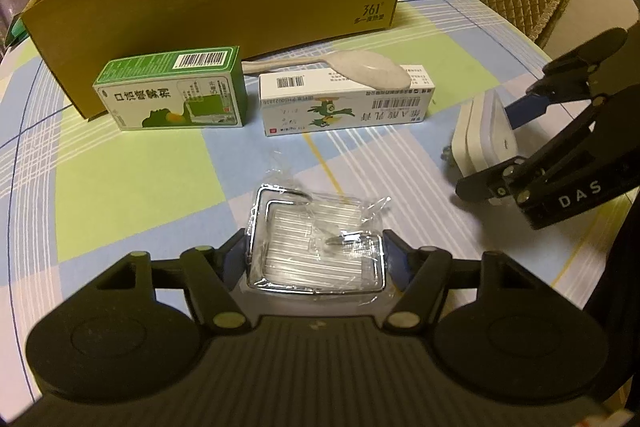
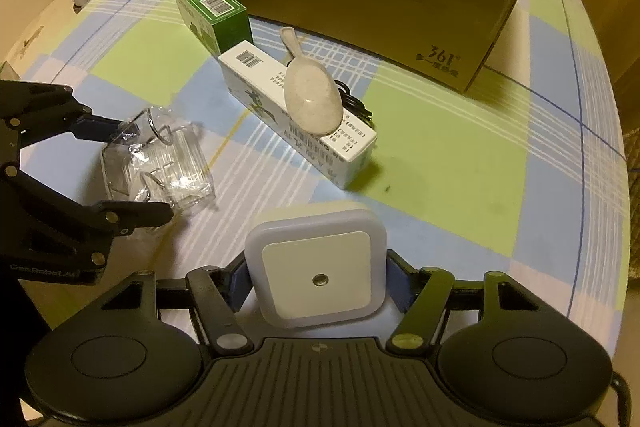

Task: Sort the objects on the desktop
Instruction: 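Lift and carry the soap dish and night light toward the cardboard box with both grippers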

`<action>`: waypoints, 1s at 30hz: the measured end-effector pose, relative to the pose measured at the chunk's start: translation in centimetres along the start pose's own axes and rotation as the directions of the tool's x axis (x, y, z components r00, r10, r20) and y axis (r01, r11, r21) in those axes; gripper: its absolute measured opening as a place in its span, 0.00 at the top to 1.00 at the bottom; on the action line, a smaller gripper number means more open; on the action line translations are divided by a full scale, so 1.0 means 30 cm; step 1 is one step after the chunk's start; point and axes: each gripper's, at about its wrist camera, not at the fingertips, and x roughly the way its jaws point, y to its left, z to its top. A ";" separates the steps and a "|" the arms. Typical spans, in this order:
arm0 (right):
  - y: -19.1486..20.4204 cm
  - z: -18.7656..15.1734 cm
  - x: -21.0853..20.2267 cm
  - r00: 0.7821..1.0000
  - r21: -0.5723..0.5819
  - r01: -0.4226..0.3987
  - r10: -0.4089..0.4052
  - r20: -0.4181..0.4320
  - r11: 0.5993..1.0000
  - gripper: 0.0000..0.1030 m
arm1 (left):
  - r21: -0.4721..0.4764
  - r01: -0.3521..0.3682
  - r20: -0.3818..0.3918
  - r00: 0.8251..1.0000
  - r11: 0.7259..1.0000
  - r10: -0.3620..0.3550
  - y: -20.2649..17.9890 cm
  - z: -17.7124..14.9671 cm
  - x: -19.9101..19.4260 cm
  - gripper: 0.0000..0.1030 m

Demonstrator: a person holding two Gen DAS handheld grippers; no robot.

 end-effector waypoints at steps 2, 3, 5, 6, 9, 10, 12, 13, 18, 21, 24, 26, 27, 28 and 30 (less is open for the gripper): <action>-0.004 -0.005 -0.012 1.000 0.025 -0.007 0.007 0.008 1.000 0.38 | -0.006 -0.006 -0.002 1.000 1.000 0.006 -0.003 -0.003 -0.009 0.37; -0.004 -0.007 -0.017 1.000 0.037 -0.008 0.008 0.011 0.999 0.38 | -0.009 -0.010 0.000 1.000 1.000 0.010 -0.004 -0.004 -0.015 0.37; -0.005 -0.015 -0.029 1.000 0.052 -0.008 0.007 0.018 0.999 0.38 | -0.022 -0.021 0.006 1.000 1.000 0.021 -0.006 -0.008 -0.029 0.37; -0.005 -0.018 -0.038 1.000 0.055 -0.006 0.005 0.021 0.998 0.38 | -0.029 -0.025 0.008 1.000 0.999 0.025 -0.004 -0.009 -0.037 0.37; -0.004 -0.028 -0.062 0.999 0.064 0.003 -0.005 0.037 0.998 0.39 | -0.048 -0.033 0.007 0.999 0.998 0.033 -0.005 -0.016 -0.055 0.37; -0.005 -0.033 -0.073 0.999 0.068 0.007 -0.010 0.045 0.998 0.39 | -0.054 -0.037 0.007 0.999 0.998 0.037 -0.006 -0.019 -0.063 0.37; -0.003 -0.038 -0.093 0.998 0.074 0.009 -0.013 0.056 0.997 0.39 | -0.067 -0.040 0.011 0.999 0.997 0.041 -0.006 -0.026 -0.078 0.37; -0.003 -0.041 -0.105 0.998 0.076 0.010 -0.015 0.061 0.997 0.39 | -0.074 -0.042 0.012 0.999 0.996 0.043 -0.006 -0.029 -0.085 0.37; 0.004 -0.055 -0.150 0.996 0.080 0.017 -0.024 0.084 0.997 0.39 | -0.097 -0.056 0.020 0.998 0.994 0.059 -0.004 -0.043 -0.125 0.37; 0.007 -0.066 -0.171 0.995 0.087 0.021 -0.029 0.097 0.996 0.39 | -0.109 -0.064 0.029 0.997 0.992 0.067 -0.001 -0.049 -0.154 0.37; 0.005 -0.078 -0.195 0.993 0.100 0.021 -0.032 0.110 0.995 0.39 | -0.132 -0.070 0.043 0.996 0.989 0.076 0.008 -0.053 -0.189 0.37; 0.003 -0.086 -0.212 0.992 0.111 0.019 -0.033 0.120 0.994 0.39 | -0.145 -0.072 0.052 0.995 0.987 0.080 0.016 -0.053 -0.210 0.37; 0.001 -0.088 -0.221 0.992 0.119 0.017 -0.032 0.124 0.993 0.39 | -0.150 -0.073 0.059 0.995 0.986 0.083 0.021 -0.052 -0.223 0.37; -0.002 -0.089 -0.232 0.991 0.129 0.010 -0.027 0.131 0.992 0.39 | -0.155 -0.075 0.063 0.994 0.985 0.085 0.025 -0.050 -0.234 0.37; -0.004 -0.085 -0.256 0.989 0.139 0.006 -0.027 0.146 0.990 0.39 | -0.162 -0.081 0.074 0.993 0.983 0.094 0.036 -0.044 -0.258 0.37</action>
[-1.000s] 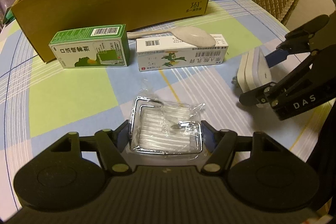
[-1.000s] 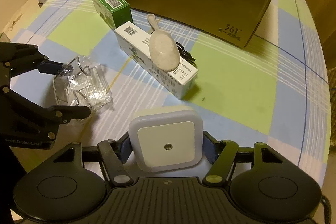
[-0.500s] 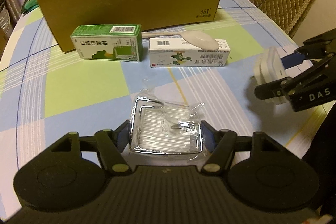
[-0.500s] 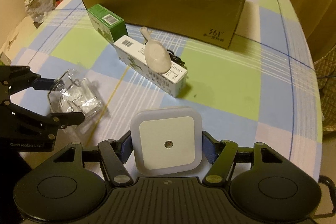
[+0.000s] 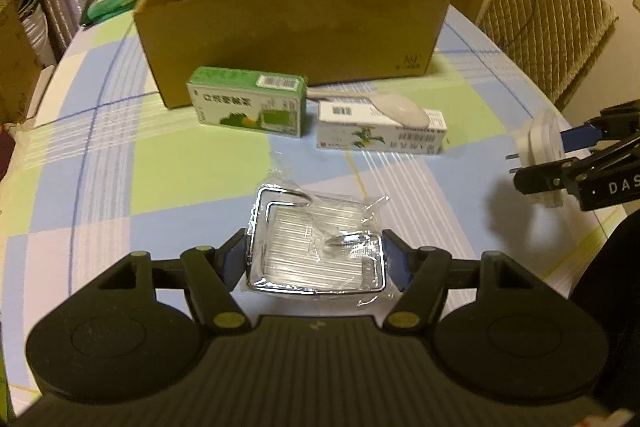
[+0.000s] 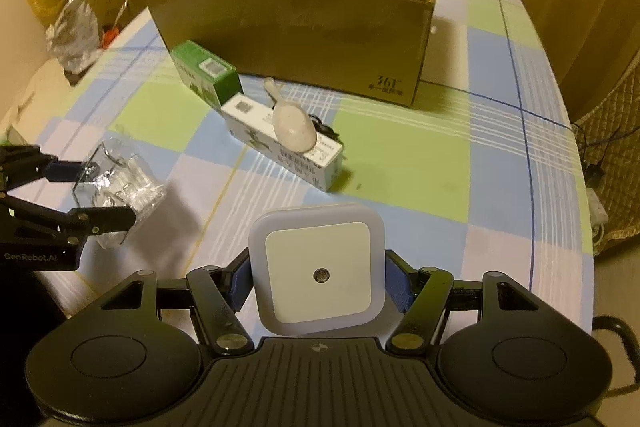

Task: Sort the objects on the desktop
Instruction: 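Lift and carry the soap dish and night light toward the cardboard box with both grippers, then lower the soap dish and night light into the box and open both grippers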

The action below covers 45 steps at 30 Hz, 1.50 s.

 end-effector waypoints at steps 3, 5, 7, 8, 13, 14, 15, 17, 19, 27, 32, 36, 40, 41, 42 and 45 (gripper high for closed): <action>0.004 0.021 -0.035 1.000 -0.005 0.011 -0.011 0.028 1.000 0.39 | -0.003 -0.011 0.019 1.000 1.000 0.011 0.021 0.026 -0.034 0.37; 0.002 0.044 -0.058 0.999 -0.007 0.016 -0.016 0.046 1.000 0.39 | -0.002 -0.019 0.033 0.999 1.000 0.019 0.035 0.051 -0.054 0.37; -0.002 0.073 -0.079 0.998 -0.007 0.020 -0.020 0.065 1.000 0.39 | 0.008 -0.031 0.048 0.998 0.999 0.030 0.049 0.084 -0.075 0.37; -0.003 0.088 -0.089 0.997 -0.006 0.021 -0.020 0.075 1.000 0.39 | 0.012 -0.036 0.055 0.998 0.999 0.035 0.054 0.101 -0.084 0.37; -0.014 0.183 -0.138 0.992 -0.009 0.033 -0.031 0.125 0.999 0.39 | 0.023 -0.059 0.096 0.994 0.998 0.057 0.085 0.205 -0.129 0.37; -0.015 0.202 -0.144 0.991 -0.009 0.032 -0.030 0.132 0.999 0.39 | 0.024 -0.062 0.104 0.993 0.998 0.059 0.091 0.230 -0.137 0.37; -0.016 0.225 -0.149 0.990 -0.008 0.028 -0.027 0.139 1.000 0.39 | 0.026 -0.065 0.110 0.992 0.998 0.062 0.096 0.251 -0.144 0.37; -0.020 0.270 -0.152 0.988 -0.009 0.020 -0.018 0.150 1.000 0.39 | 0.031 -0.073 0.124 0.990 0.997 0.069 0.104 0.301 -0.157 0.37; -0.019 0.320 -0.156 0.986 -0.016 0.020 -0.017 0.164 1.000 0.39 | 0.037 -0.079 0.136 0.988 0.996 0.074 0.114 0.355 -0.165 0.37; -0.023 0.520 -0.135 0.977 -0.019 0.003 0.001 0.213 1.000 0.39 | 0.034 -0.091 0.159 0.984 0.995 0.084 0.163 0.559 -0.121 0.37; -0.021 0.623 -0.063 0.978 -0.019 -0.005 0.009 0.207 1.000 0.39 | 0.025 -0.092 0.148 0.985 0.995 0.087 0.189 0.639 -0.044 0.37; -0.028 0.674 -0.009 0.980 -0.013 -0.011 0.013 0.201 1.000 0.39 | 0.008 -0.087 0.136 0.987 0.996 0.085 0.216 0.681 0.024 0.37; -0.043 0.711 0.043 0.980 -0.001 -0.013 0.013 0.197 1.000 0.39 | 0.002 -0.076 0.127 0.989 0.997 0.075 0.229 0.706 0.078 0.37; -0.047 0.716 0.052 0.981 0.002 -0.012 0.012 0.195 1.000 0.39 | -0.001 -0.073 0.125 0.989 0.997 0.073 0.232 0.709 0.090 0.37; -0.051 0.723 0.061 0.981 0.005 -0.013 0.012 0.194 1.000 0.39 | -0.004 -0.070 0.123 0.990 0.998 0.070 0.234 0.714 0.103 0.37; -0.062 0.746 0.085 0.981 0.011 -0.014 0.011 0.193 1.000 0.39 | -0.012 -0.062 0.124 0.990 0.998 0.063 0.240 0.720 0.132 0.37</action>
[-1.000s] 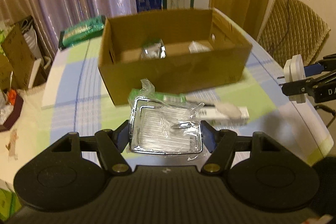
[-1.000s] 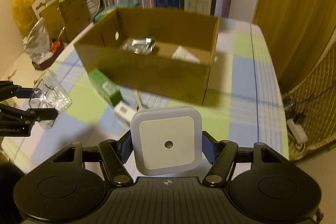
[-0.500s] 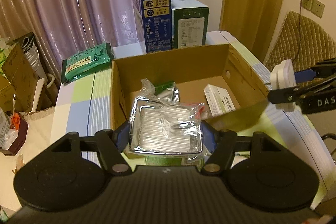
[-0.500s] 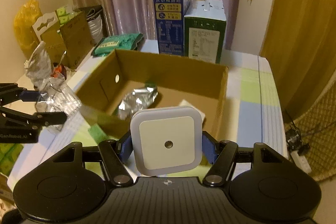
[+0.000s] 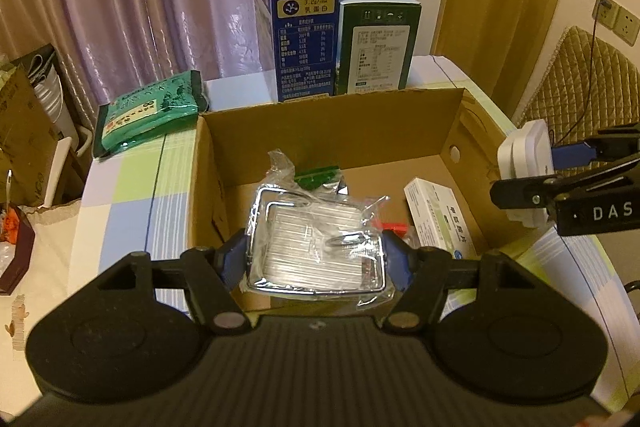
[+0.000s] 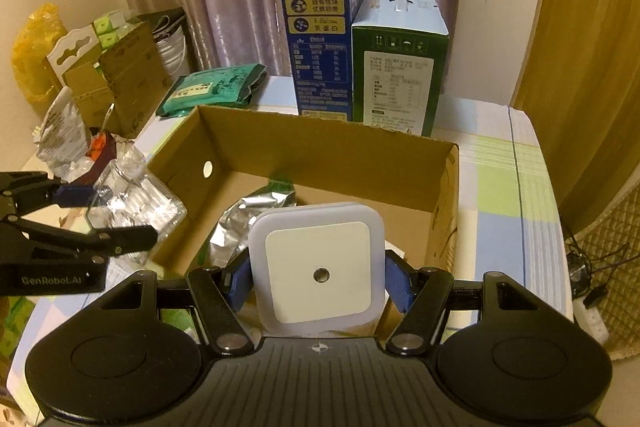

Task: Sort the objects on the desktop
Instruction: 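Lower the soap dish and night light into the box and open both grippers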

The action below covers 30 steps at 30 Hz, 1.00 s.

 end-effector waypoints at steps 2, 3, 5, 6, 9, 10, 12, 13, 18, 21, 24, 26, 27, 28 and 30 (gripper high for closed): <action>-0.008 0.007 0.017 1.000 0.002 0.001 -0.001 0.002 1.000 0.39 | -0.008 0.004 0.000 1.000 1.000 -0.004 0.006 -0.002 0.019 0.37; -0.011 0.009 0.025 1.000 0.003 0.000 0.000 0.003 1.000 0.38 | -0.014 0.004 0.000 1.000 1.000 -0.004 0.010 -0.003 0.030 0.37; -0.017 0.012 0.043 1.000 0.007 -0.002 0.002 0.001 1.000 0.39 | -0.019 0.000 -0.003 1.000 1.000 0.000 0.017 0.001 0.055 0.37; -0.020 0.012 0.051 1.000 0.010 -0.003 0.003 0.000 1.000 0.38 | -0.028 0.001 0.002 1.000 1.000 -0.001 0.023 0.002 0.066 0.33; -0.029 0.007 0.071 1.000 0.020 -0.002 0.002 -0.006 1.000 0.38 | -0.073 0.008 0.026 1.000 0.997 -0.006 0.050 0.008 0.073 0.24; -0.032 0.005 0.078 1.000 0.023 -0.001 0.002 -0.008 1.000 0.38 | -0.076 0.010 0.030 1.000 0.997 -0.008 0.054 0.007 0.068 0.24; -0.035 -0.001 0.087 1.000 0.022 -0.002 0.002 -0.012 1.000 0.38 | -0.066 0.002 0.037 0.999 0.998 0.000 0.058 0.004 0.064 0.24; -0.036 -0.005 0.092 1.000 0.022 -0.001 0.002 -0.014 1.000 0.38 | -0.062 -0.001 0.038 0.999 0.998 0.004 0.060 0.001 0.062 0.24; -0.037 -0.017 0.109 1.000 0.032 -0.002 0.003 -0.021 0.999 0.38 | -0.070 -0.007 0.040 0.999 0.998 0.010 0.081 -0.015 0.051 0.24; -0.027 -0.015 0.113 1.000 0.033 -0.007 0.007 -0.017 0.999 0.38 | -0.062 -0.012 0.041 0.999 0.998 0.015 0.086 -0.025 0.042 0.24; -0.019 -0.008 0.111 1.000 0.052 -0.027 0.027 0.003 0.998 0.38 | -0.067 -0.011 0.043 0.999 0.998 0.014 0.093 -0.032 0.033 0.24; -0.017 -0.002 0.103 0.998 0.066 -0.052 0.050 0.036 0.996 0.37 | -0.069 -0.011 0.048 0.999 0.998 0.014 0.097 -0.039 0.023 0.24; -0.016 0.001 0.100 0.998 0.072 -0.057 0.054 0.044 0.996 0.26 | -0.069 -0.012 0.050 0.999 0.998 0.016 0.099 -0.045 0.016 0.24; -0.015 0.000 0.093 0.997 0.076 -0.058 0.053 0.058 0.995 0.12 | -0.069 -0.013 0.051 0.999 0.998 0.017 0.101 -0.051 0.011 0.24; -0.012 -0.003 0.081 0.996 0.064 -0.056 0.051 0.077 0.996 0.09 | -0.067 -0.014 0.052 0.998 0.998 0.018 0.105 -0.068 -0.003 0.24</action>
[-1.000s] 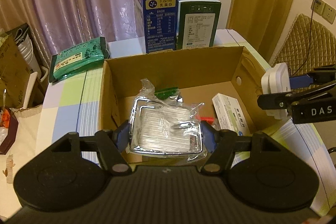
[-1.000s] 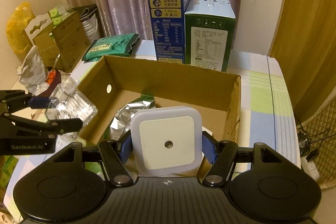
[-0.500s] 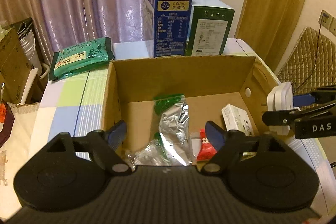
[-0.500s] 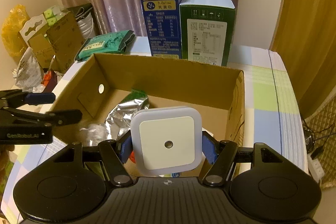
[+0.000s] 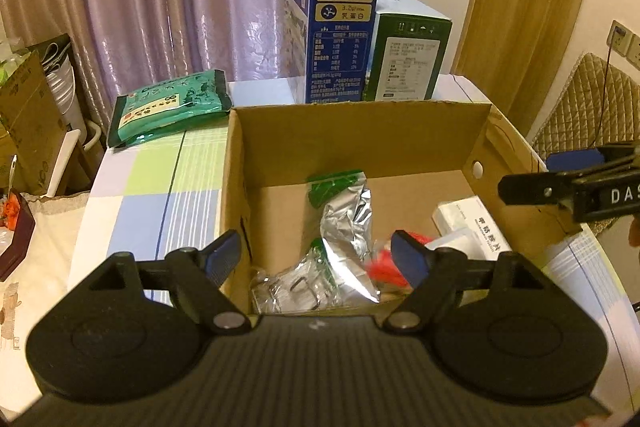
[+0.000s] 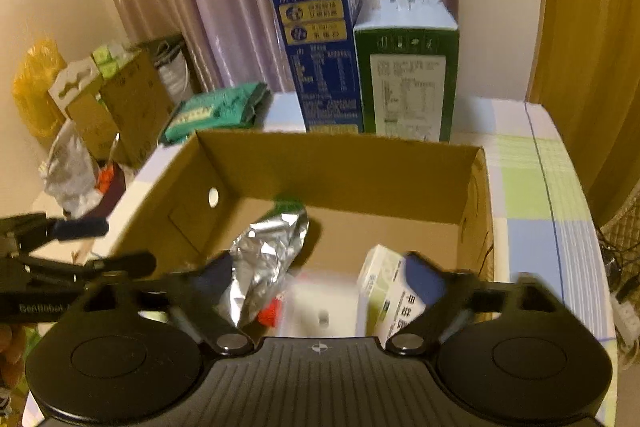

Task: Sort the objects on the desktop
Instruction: 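Lower the soap dish and night light into the box and open both grippers, then withdraw both grippers from the box toward the long white medicine box and spoon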

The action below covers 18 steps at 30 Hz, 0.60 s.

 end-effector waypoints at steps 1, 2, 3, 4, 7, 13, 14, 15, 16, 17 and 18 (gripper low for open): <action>0.001 -0.004 -0.005 1.000 -0.005 0.003 -0.003 0.000 1.000 0.09 | 0.001 -0.001 0.000 1.000 1.000 0.001 0.002 -0.010 -0.007 0.24; -0.001 -0.011 -0.010 1.000 -0.004 0.005 -0.005 -0.001 1.000 0.09 | 0.000 -0.003 0.000 1.000 1.000 0.003 0.004 -0.021 -0.014 0.24; -0.004 -0.015 -0.014 1.000 -0.002 0.008 -0.008 -0.003 1.000 0.09 | -0.003 -0.004 0.000 1.000 1.000 0.004 0.006 -0.034 -0.023 0.24; -0.008 -0.025 -0.020 1.000 -0.002 0.012 -0.012 -0.006 1.000 0.09 | -0.006 -0.004 -0.002 1.000 1.000 0.004 0.007 -0.046 -0.030 0.24; -0.018 -0.061 -0.042 1.000 -0.001 0.026 -0.026 -0.017 1.000 0.09 | -0.005 -0.005 -0.006 1.000 1.000 0.005 0.003 -0.082 -0.058 0.22; -0.026 -0.146 -0.125 0.999 0.017 0.029 -0.029 -0.023 0.999 0.09 | -0.010 -0.003 -0.004 1.000 1.000 0.003 -0.011 -0.150 -0.143 0.18; -0.025 -0.160 -0.140 0.999 0.019 0.028 -0.027 -0.023 0.999 0.09 | -0.009 -0.001 -0.006 1.000 1.000 0.001 -0.014 -0.158 -0.154 0.17; -0.023 -0.175 -0.157 0.999 0.019 0.026 -0.026 -0.024 0.999 0.09 | -0.006 0.000 -0.009 1.000 1.000 0.000 -0.020 -0.172 -0.170 0.16; -0.019 -0.190 -0.172 0.999 0.021 0.025 -0.025 -0.025 0.999 0.08 | -0.003 0.001 -0.011 1.000 1.000 -0.001 -0.024 -0.184 -0.183 0.15; -0.016 -0.207 -0.190 0.999 0.023 0.024 -0.023 -0.027 0.999 0.08 | 0.001 0.000 -0.015 1.000 1.000 0.000 -0.029 -0.198 -0.195 0.13; -0.012 -0.225 -0.207 0.999 0.024 0.022 -0.021 -0.030 0.999 0.08 | 0.011 0.001 -0.023 1.000 1.000 -0.001 -0.036 -0.216 -0.209 0.12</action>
